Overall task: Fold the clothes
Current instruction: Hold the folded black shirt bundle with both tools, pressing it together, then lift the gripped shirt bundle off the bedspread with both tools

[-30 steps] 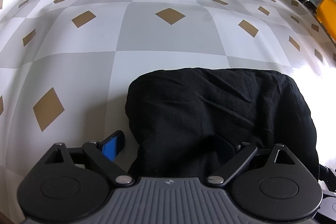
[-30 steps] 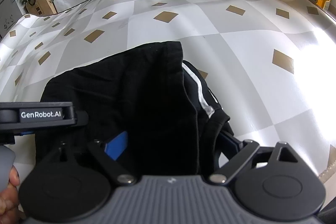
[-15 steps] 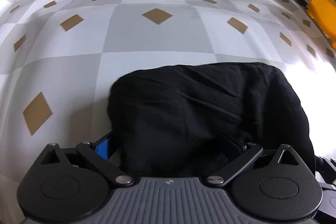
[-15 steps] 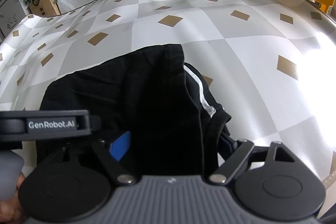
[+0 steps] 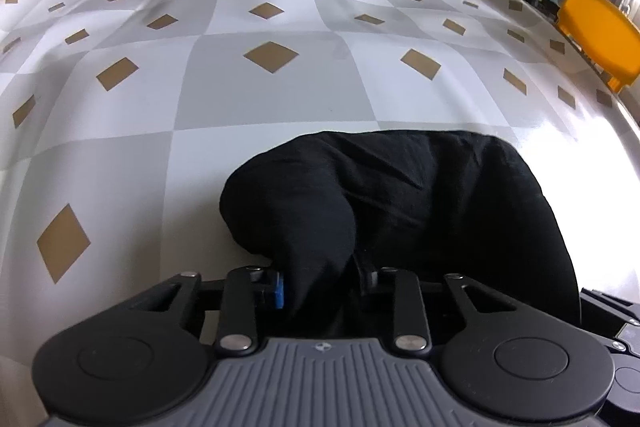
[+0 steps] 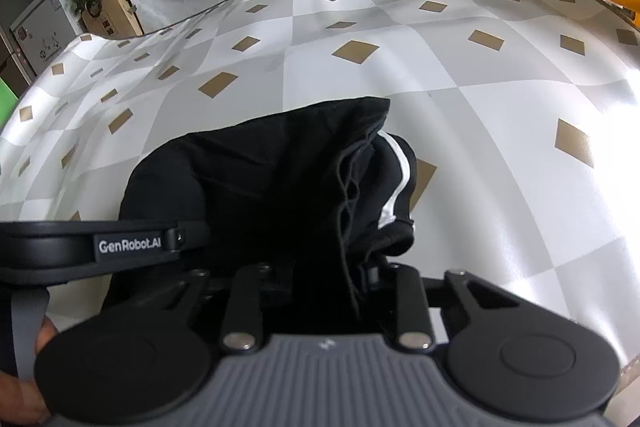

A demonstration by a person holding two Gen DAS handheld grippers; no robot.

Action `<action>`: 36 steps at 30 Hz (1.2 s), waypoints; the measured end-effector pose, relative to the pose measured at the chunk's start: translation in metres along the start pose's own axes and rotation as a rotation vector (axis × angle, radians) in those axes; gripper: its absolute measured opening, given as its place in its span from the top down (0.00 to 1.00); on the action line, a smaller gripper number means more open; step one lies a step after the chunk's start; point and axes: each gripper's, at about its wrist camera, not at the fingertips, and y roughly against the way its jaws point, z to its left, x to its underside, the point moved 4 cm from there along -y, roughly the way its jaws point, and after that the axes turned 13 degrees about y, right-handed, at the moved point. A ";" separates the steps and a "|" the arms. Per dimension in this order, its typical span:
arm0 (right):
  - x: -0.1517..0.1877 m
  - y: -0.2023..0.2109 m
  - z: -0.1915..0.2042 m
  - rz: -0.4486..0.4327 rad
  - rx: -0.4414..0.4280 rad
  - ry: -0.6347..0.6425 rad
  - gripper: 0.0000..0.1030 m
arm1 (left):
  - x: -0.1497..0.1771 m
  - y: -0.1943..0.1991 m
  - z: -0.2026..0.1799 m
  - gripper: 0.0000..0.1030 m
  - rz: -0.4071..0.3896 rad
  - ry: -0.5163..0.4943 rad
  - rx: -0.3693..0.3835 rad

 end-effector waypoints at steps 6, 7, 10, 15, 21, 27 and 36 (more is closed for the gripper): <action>-0.005 0.011 0.003 -0.032 -0.017 0.013 0.82 | -0.002 0.013 -0.004 0.75 -0.043 -0.032 -0.013; -0.006 0.014 0.003 -0.039 -0.018 0.014 0.82 | -0.002 0.015 -0.004 0.75 -0.048 -0.032 -0.015; -0.011 0.023 0.003 -0.063 -0.026 0.016 0.82 | -0.006 0.021 -0.004 0.75 -0.056 -0.013 -0.010; -0.023 0.038 0.002 -0.108 -0.034 0.024 0.82 | -0.014 0.035 -0.009 0.75 -0.088 -0.009 -0.007; -0.035 0.056 -0.003 -0.155 -0.035 0.035 0.82 | -0.023 0.050 -0.017 0.75 -0.121 0.002 0.000; -0.045 0.078 -0.009 -0.202 -0.039 0.047 0.82 | -0.028 0.069 -0.030 0.75 -0.159 -0.012 0.003; -0.059 0.111 -0.020 -0.270 -0.046 0.077 0.82 | -0.037 0.098 -0.047 0.75 -0.208 -0.014 0.018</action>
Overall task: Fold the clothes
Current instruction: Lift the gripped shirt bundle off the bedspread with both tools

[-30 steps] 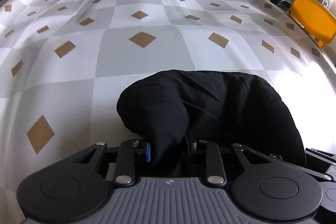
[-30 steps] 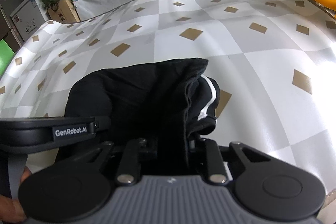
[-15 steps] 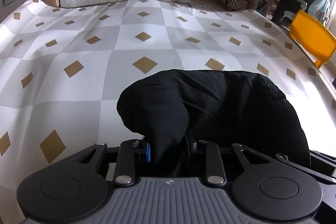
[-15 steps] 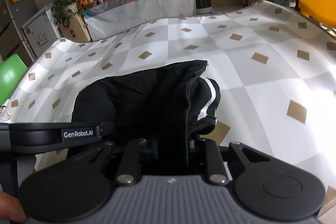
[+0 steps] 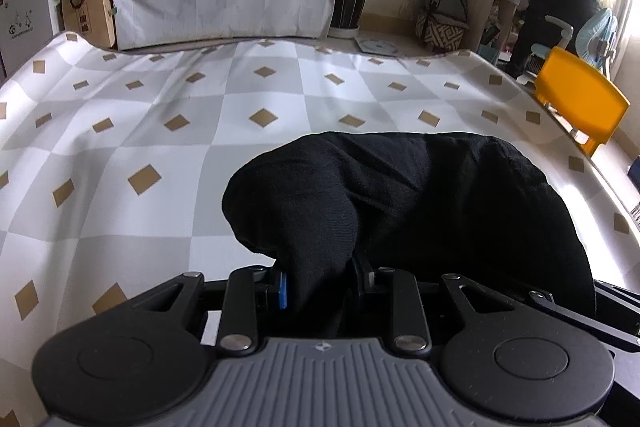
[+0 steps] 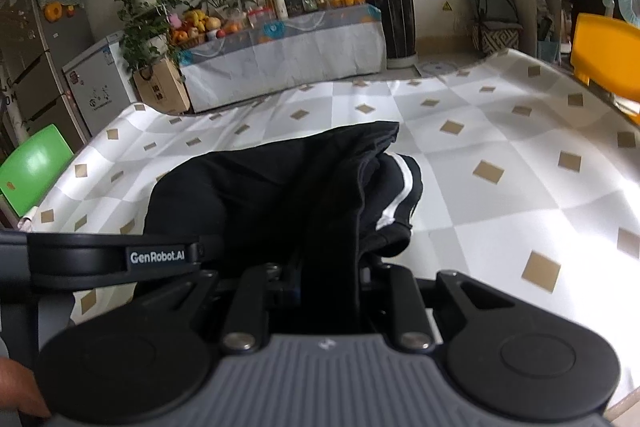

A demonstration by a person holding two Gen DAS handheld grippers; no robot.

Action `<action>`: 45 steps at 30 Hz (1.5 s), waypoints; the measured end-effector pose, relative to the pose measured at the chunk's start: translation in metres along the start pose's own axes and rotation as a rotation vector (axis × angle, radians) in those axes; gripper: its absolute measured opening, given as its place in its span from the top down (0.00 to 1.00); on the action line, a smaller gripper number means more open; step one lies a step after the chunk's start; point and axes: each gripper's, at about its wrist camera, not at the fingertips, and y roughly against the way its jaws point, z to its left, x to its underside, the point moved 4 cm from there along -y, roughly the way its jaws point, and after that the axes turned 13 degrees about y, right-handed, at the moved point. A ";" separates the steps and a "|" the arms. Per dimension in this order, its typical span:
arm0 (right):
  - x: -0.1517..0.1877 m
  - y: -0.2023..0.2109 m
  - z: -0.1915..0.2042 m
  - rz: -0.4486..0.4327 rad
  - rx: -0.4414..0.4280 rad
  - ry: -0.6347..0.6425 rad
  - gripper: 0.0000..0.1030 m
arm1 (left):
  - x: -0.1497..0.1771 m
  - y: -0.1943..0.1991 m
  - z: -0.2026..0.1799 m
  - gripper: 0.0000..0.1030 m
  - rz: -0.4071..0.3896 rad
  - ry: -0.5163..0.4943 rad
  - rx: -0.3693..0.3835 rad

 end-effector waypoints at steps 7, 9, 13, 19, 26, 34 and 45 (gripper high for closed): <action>-0.003 0.022 -0.007 -0.049 -0.005 0.000 0.82 | -0.003 0.019 -0.016 0.75 -0.044 -0.031 -0.004; -0.002 0.025 -0.005 -0.058 -0.008 0.009 0.82 | -0.001 0.023 -0.019 0.75 -0.053 -0.041 -0.017; 0.001 0.030 0.000 -0.073 -0.016 0.041 0.82 | 0.002 0.030 -0.019 0.75 -0.062 -0.041 -0.039; 0.006 0.033 0.005 -0.081 -0.043 0.049 0.82 | 0.005 0.040 -0.014 0.75 -0.071 -0.025 -0.062; 0.008 0.036 0.012 -0.090 -0.056 0.064 0.82 | 0.008 0.050 -0.011 0.75 -0.083 -0.022 -0.083; 0.008 0.039 0.014 -0.102 -0.064 0.068 0.82 | 0.011 0.058 -0.010 0.75 -0.097 -0.022 -0.095; 0.008 0.040 0.015 -0.111 -0.073 0.070 0.82 | 0.011 0.063 -0.010 0.75 -0.106 -0.026 -0.106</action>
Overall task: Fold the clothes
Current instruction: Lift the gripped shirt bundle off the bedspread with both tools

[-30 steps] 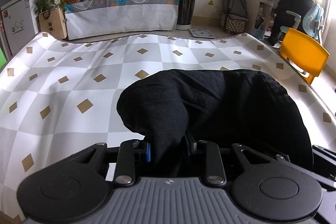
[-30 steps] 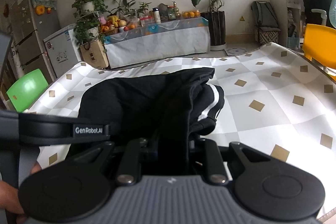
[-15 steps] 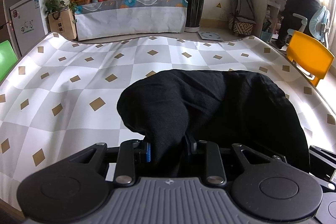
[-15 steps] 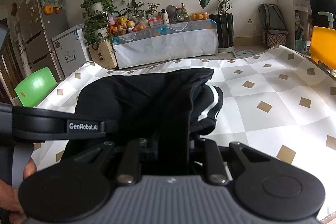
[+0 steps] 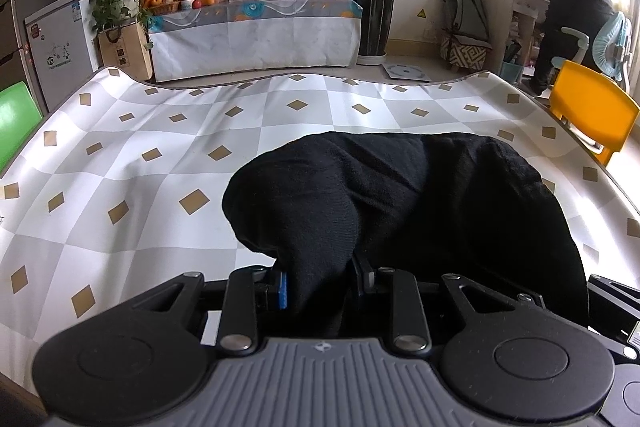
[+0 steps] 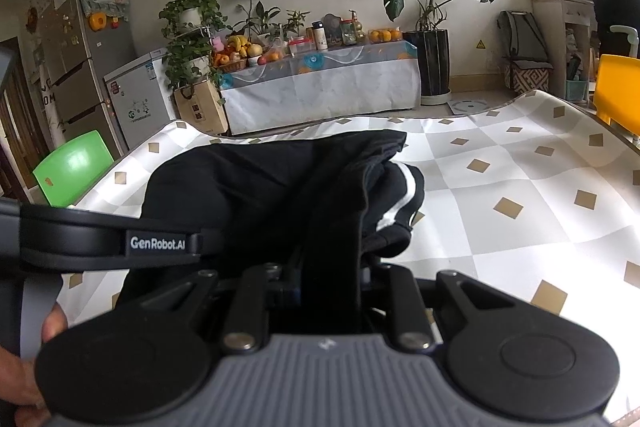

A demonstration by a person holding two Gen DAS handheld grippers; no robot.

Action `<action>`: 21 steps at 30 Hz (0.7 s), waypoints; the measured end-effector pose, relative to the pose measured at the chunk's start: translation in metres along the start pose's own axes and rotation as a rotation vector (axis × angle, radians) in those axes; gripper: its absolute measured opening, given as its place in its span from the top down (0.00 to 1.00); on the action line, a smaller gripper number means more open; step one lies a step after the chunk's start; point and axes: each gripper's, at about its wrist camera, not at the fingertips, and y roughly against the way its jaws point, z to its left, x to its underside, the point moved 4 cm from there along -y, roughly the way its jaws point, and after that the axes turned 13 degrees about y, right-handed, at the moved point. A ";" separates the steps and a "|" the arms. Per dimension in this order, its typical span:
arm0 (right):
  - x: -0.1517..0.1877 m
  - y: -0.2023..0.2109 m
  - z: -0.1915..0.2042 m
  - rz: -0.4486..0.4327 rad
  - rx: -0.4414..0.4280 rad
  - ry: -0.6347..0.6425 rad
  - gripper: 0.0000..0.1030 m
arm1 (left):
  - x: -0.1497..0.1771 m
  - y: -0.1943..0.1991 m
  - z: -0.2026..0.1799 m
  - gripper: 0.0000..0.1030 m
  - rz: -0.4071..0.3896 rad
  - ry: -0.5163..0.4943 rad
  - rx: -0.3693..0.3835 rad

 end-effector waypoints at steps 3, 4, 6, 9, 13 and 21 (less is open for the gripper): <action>-0.002 0.001 -0.001 -0.004 -0.002 -0.001 0.82 | -0.001 0.000 -0.001 0.75 -0.002 -0.003 -0.002; -0.003 0.001 -0.001 -0.005 -0.001 -0.001 0.82 | -0.002 0.000 -0.001 0.75 -0.003 -0.003 -0.001; -0.004 0.001 -0.001 -0.007 -0.002 0.001 0.82 | -0.003 0.000 -0.003 0.75 -0.005 -0.003 0.000; -0.007 0.001 -0.002 -0.010 0.001 0.008 0.82 | -0.005 0.000 -0.005 0.75 -0.011 -0.008 -0.001; -0.010 0.001 -0.005 -0.013 0.000 0.001 0.82 | -0.007 0.000 -0.007 0.75 -0.014 -0.007 0.002; -0.017 0.001 -0.010 -0.020 0.001 0.017 0.82 | -0.011 -0.001 -0.012 0.75 -0.019 -0.005 0.005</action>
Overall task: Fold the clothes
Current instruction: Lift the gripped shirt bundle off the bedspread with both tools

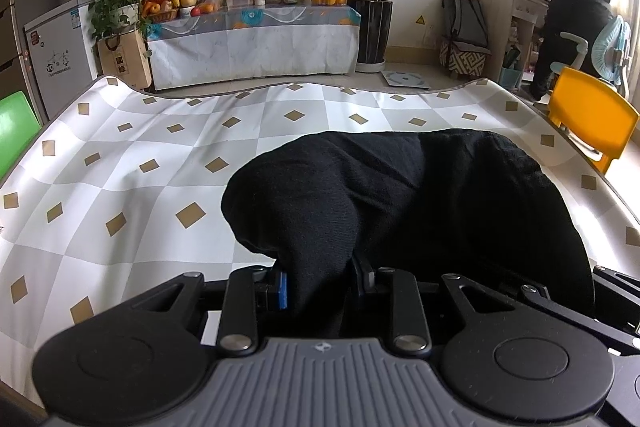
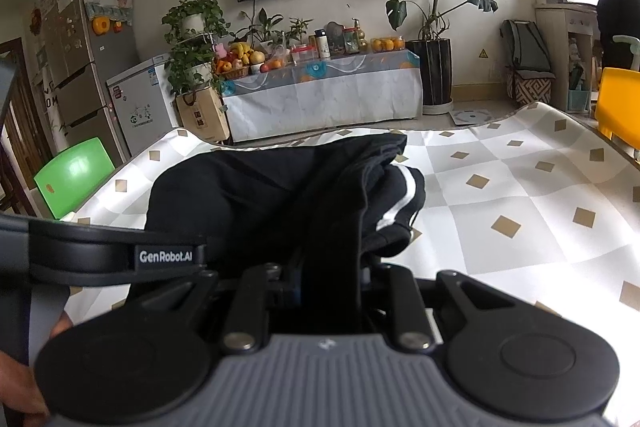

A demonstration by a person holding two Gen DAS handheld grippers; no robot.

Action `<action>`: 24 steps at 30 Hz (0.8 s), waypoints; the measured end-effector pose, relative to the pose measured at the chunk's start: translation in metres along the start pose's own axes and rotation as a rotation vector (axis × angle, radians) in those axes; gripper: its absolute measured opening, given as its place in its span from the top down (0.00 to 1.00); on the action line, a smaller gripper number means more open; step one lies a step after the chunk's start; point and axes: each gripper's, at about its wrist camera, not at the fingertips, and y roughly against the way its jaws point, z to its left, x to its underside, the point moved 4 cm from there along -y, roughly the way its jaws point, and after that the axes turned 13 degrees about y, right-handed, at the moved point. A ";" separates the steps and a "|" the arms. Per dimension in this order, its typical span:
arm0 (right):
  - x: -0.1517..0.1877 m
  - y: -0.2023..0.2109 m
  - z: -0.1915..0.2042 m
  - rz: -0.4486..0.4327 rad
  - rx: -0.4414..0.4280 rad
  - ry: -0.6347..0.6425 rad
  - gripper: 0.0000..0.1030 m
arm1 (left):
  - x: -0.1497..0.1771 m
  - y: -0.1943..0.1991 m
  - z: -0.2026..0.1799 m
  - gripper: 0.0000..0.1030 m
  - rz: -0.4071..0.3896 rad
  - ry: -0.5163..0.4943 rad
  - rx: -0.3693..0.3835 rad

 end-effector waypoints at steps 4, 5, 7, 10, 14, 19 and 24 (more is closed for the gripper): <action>-0.002 0.000 -0.002 -0.002 0.004 0.000 0.82 | -0.002 -0.001 -0.002 0.75 0.000 0.002 0.004; -0.002 0.000 -0.002 -0.001 0.004 -0.001 0.82 | -0.002 -0.002 -0.003 0.75 0.001 0.002 0.005; -0.001 -0.001 -0.002 0.000 0.005 -0.002 0.82 | -0.002 -0.003 -0.004 0.75 0.003 -0.001 0.004; 0.000 -0.001 -0.001 0.001 0.005 -0.001 0.82 | -0.001 -0.004 -0.004 0.75 0.007 -0.001 0.004; -0.001 -0.001 0.000 0.002 0.005 -0.003 0.82 | 0.000 -0.006 -0.004 0.75 0.009 0.003 0.004; -0.001 -0.001 0.000 0.000 0.004 -0.007 0.82 | 0.001 -0.008 -0.006 0.75 0.002 -0.003 0.003; -0.003 -0.004 -0.002 0.002 0.008 -0.013 0.82 | -0.002 -0.011 -0.007 0.75 0.002 0.001 0.006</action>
